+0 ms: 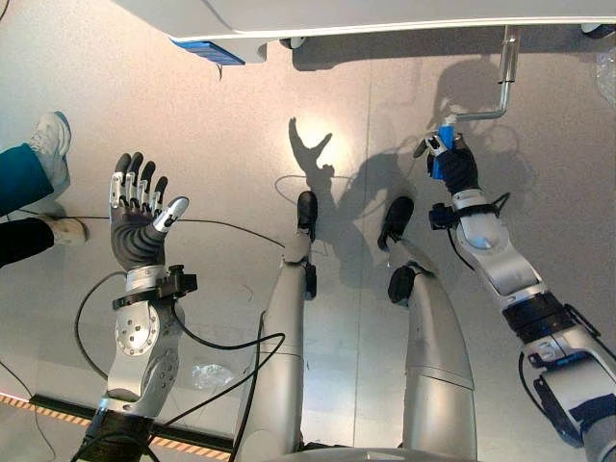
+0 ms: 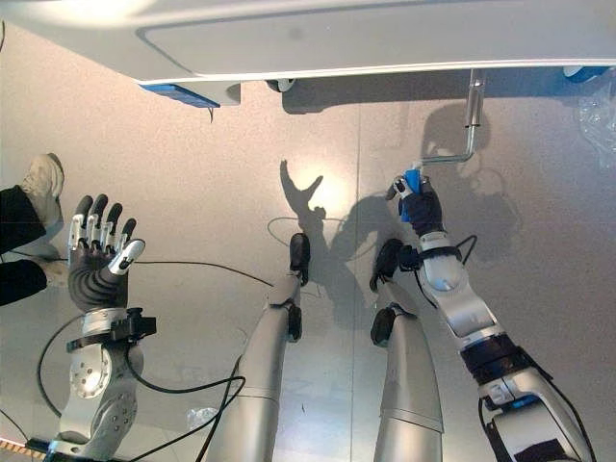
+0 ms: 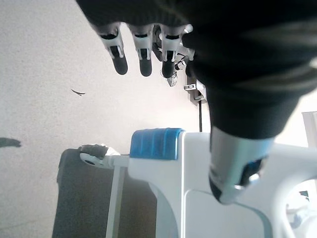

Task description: Raise the hospital bed

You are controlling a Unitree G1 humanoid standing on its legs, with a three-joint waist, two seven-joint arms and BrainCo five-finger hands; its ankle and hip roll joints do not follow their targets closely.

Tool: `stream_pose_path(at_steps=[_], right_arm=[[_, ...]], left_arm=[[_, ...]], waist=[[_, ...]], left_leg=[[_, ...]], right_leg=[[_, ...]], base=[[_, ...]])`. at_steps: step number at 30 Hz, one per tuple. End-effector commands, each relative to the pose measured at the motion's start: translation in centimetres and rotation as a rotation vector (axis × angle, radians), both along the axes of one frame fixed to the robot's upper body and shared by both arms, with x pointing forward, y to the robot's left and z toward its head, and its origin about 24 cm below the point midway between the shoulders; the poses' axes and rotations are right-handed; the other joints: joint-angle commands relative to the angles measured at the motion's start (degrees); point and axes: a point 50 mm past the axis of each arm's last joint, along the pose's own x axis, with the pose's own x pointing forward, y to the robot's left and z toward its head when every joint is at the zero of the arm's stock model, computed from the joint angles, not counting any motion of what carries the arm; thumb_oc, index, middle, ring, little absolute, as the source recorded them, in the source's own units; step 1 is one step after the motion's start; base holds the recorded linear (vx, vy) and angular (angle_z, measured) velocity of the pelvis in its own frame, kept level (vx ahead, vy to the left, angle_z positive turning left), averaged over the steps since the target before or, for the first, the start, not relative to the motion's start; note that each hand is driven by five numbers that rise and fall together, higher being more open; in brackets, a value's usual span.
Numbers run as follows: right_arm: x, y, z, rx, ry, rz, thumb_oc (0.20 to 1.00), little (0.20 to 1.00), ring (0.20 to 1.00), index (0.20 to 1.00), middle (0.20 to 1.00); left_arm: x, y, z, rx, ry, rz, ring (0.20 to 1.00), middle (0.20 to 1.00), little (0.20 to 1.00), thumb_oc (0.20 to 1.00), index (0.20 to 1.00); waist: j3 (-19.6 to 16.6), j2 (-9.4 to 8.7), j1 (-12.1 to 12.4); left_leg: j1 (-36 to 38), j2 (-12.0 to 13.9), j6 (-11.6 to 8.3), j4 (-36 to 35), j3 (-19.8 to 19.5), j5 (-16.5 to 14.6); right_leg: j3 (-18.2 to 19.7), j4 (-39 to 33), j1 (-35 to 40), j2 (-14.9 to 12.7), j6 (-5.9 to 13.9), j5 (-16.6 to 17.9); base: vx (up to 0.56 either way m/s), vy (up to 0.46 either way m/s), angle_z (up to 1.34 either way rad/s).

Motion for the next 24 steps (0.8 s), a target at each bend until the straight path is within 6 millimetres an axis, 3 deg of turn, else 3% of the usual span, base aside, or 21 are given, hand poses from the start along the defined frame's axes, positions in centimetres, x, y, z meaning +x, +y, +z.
stream_pose_path(at_steps=[1, 2, 3, 6, 7, 11, 13, 15, 16, 17, 18, 20, 24], right_arm=[[-6.2, 1.2, 5.8, 0.243, -0.553, 0.180, 0.200, 0.200, 0.200, 0.200, 0.200], [-6.3, 1.2, 5.8, 0.244, -0.553, 0.179, 0.200, 0.200, 0.200, 0.200, 0.200], [-6.8, -0.6, 6.0, 0.318, -0.600, 0.109, 0.200, 0.200, 0.200, 0.200, 0.200], [-7.1, -1.6, 5.9, 0.364, -0.621, 0.065, 0.200, 0.200, 0.200, 0.200, 0.200], [-7.2, -2.9, 6.0, 0.411, -0.653, -0.005, 0.200, 0.200, 0.200, 0.200, 0.200], [-7.0, -4.9, 5.8, 0.488, -0.675, -0.134, 0.200, 0.200, 0.200, 0.200, 0.200], [-6.0, -6.5, 5.2, 0.542, -0.642, -0.245, 0.200, 0.200, 0.200, 0.200, 0.200], [-5.6, -6.9, 5.0, 0.537, -0.626, -0.273, 0.200, 0.200, 0.200, 0.200, 0.200], [-5.0, -8.3, 4.7, 0.483, -0.579, -0.386, 0.200, 0.200, 0.200, 0.200, 0.200], [-4.9, -8.4, 4.8, 0.481, -0.582, -0.389, 0.200, 0.200, 0.200, 0.200, 0.200], [-4.3, -10.2, 4.4, 0.487, -0.540, -0.509, 0.200, 0.200, 0.200, 0.200, 0.200], [-3.6, -12.2, 4.1, 0.501, -0.495, -0.610, 0.200, 0.200, 0.200, 0.200, 0.200], [-3.0, -14.3, 3.7, 0.554, -0.445, -0.685, 0.200, 0.200, 0.200, 0.200, 0.200]], left_arm=[[-2.8, 1.5, 0.7, 0.042, -0.061, 0.051, 1.000, 1.000, 1.000, 1.000, 1.000], [-2.8, 1.5, 0.7, 0.042, -0.061, 0.049, 1.000, 1.000, 1.000, 1.000, 1.000], [-3.0, 1.7, 0.7, 0.035, -0.065, 0.056, 1.000, 1.000, 1.000, 1.000, 1.000], [-3.2, 1.9, 0.8, 0.033, -0.069, 0.055, 1.000, 1.000, 1.000, 1.000, 1.000], [-3.3, 2.0, 0.8, 0.026, -0.071, 0.057, 1.000, 1.000, 1.000, 1.000, 1.000], [-3.3, 2.2, 0.8, 0.018, -0.079, 0.071, 1.000, 1.000, 1.000, 1.000, 1.000], [-3.3, 2.3, 0.8, 0.007, -0.082, 0.071, 1.000, 1.000, 1.000, 1.000, 1.000], [-3.2, 2.4, 0.9, 0.010, -0.082, 0.077, 1.000, 1.000, 1.000, 1.000, 1.000], [-3.1, 2.5, 1.0, 0.017, -0.091, 0.077, 1.000, 1.000, 1.000, 1.000, 1.000], [-3.0, 2.4, 1.0, 0.015, -0.093, 0.076, 1.000, 1.000, 1.000, 1.000, 1.000], [-2.9, 2.5, 1.2, 0.024, -0.105, 0.079, 1.000, 1.000, 1.000, 1.000, 1.000], [-2.9, 2.4, 1.4, 0.026, -0.114, 0.077, 1.000, 1.000, 1.000, 1.000, 1.000], [-2.8, 2.4, 1.5, 0.030, -0.120, 0.080, 1.000, 1.000, 1.000, 1.000, 1.000]], waist=[[-0.7, -2.71, -4.0], [-0.7, -2.71, -3.9], [-0.7, -2.84, -4.5], [-0.7, -2.99, -4.7], [-0.7, -3.06, -5.0], [-0.7, -3.30, -5.2], [-0.7, -3.39, -5.2], [-0.7, -3.39, -5.2], [-0.7, -3.57, -5.2], [-0.7, -3.45, -5.2], [-0.7, -3.50, -4.8], [-0.7, -3.41, -4.5], [-0.7, -3.23, -4.2]], left_leg=[[-0.3, -4.5, 5.68, -3.8, 1.6, 0.2], [-0.2, -4.5, 5.68, -3.8, 1.6, 0.2], [-0.1, -4.5, 5.64, -3.8, 1.5, 0.1], [0.1, -4.5, 5.61, -3.8, 1.5, -0.1], [0.3, -4.5, 5.55, -3.8, 1.4, -0.2], [0.6, -4.4, 5.48, -4.1, 1.4, -0.3], [1.0, -4.3, 5.43, -4.4, 1.2, -0.4], [1.0, -4.2, 5.41, -4.4, 1.2, -0.4], [1.2, -4.2, 5.39, -4.5, 1.1, -0.4], [1.2, -4.2, 5.39, -4.5, 1.1, -0.5], [1.3, -4.3, 5.35, -4.5, 1.0, -0.5], [1.3, -4.2, 5.32, -4.5, 0.9, -0.6], [1.1, -4.2, 5.36, -4.2, 0.8, -0.8]], right_leg=[[2.7, 1.1, -1.5, -1.5, 9.40, 3.1], [2.7, 1.1, -1.5, -1.5, 9.40, 3.1], [2.9, 1.0, -1.5, -1.4, 9.40, 3.0], [3.0, 1.1, -1.4, -1.3, 9.36, 3.0], [3.0, 1.1, -1.3, -1.2, 9.34, 2.8], [3.2, 1.0, -1.2, -1.0, 9.34, 2.9], [3.3, 0.8, -0.9, -1.0, 9.29, 2.9], [3.4, 0.9, -1.1, -0.9, 9.24, 2.9], [3.5, 1.0, -0.8, -0.9, 9.17, 2.7], [3.5, 1.0, -0.9, -0.9, 9.17, 2.7], [3.5, 1.0, -0.8, -0.9, 9.17, 2.5], [3.4, 1.1, -0.9, -1.0, 9.15, 2.5], [3.3, 1.5, -1.3, -1.0, 9.09, 2.4]], base=[[0.01, -0.004, 0.05], [0.01, -0.019, 0.05], [0.01, -0.012, 0.05], [0.00, -0.009, 0.03], [0.01, -0.019, -0.04], [0.00, -0.004, -0.01], [0.00, -0.040, -0.04], [0.00, 0.000, 0.00], [0.00, 0.000, 0.00], [0.00, -0.044, 0.02], [0.00, -0.030, 0.03], [0.00, -0.019, 0.01], [0.00, 0.000, 0.00]])
